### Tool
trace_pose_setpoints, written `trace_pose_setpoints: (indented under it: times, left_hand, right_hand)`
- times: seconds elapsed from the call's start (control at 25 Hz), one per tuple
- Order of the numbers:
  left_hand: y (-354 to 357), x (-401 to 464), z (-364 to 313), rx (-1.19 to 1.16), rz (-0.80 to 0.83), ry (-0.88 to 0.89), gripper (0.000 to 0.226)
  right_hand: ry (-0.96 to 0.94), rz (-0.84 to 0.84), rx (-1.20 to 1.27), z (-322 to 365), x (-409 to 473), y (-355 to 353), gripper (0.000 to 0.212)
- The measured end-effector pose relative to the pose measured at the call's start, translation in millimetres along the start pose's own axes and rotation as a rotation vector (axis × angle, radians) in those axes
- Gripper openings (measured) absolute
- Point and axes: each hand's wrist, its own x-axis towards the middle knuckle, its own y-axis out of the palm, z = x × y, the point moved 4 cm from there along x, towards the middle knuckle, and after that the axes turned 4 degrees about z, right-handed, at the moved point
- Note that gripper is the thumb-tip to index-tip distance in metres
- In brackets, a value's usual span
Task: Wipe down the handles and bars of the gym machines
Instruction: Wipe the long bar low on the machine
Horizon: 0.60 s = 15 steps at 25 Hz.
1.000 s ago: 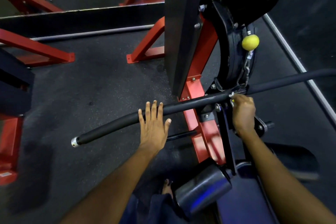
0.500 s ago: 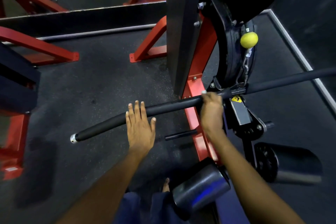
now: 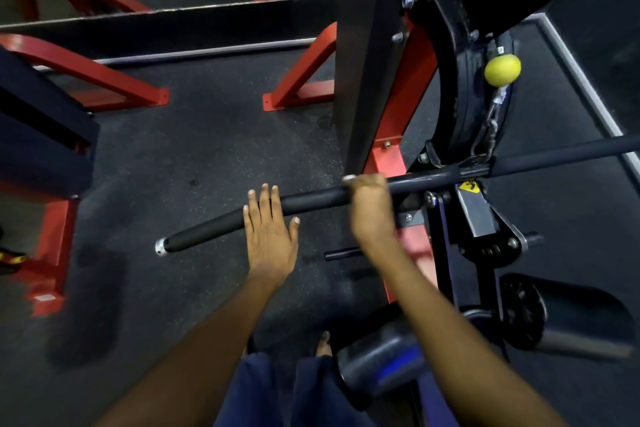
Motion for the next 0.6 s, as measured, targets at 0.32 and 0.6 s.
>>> trace_pose_setpoints:
  times: [0.32,0.6]
  left_hand:
    - [-0.5,0.7,19.7,-0.029,0.058,-0.053,0.063]
    - [-0.7,-0.3,18.7,-0.035,0.114,-0.027,0.065]
  right_hand:
    - [0.32,-0.186,-0.082,-98.2,8.6,-63.8,0.029]
    - [-0.287,0.092,0.015,68.8,-18.9,45.6,0.025]
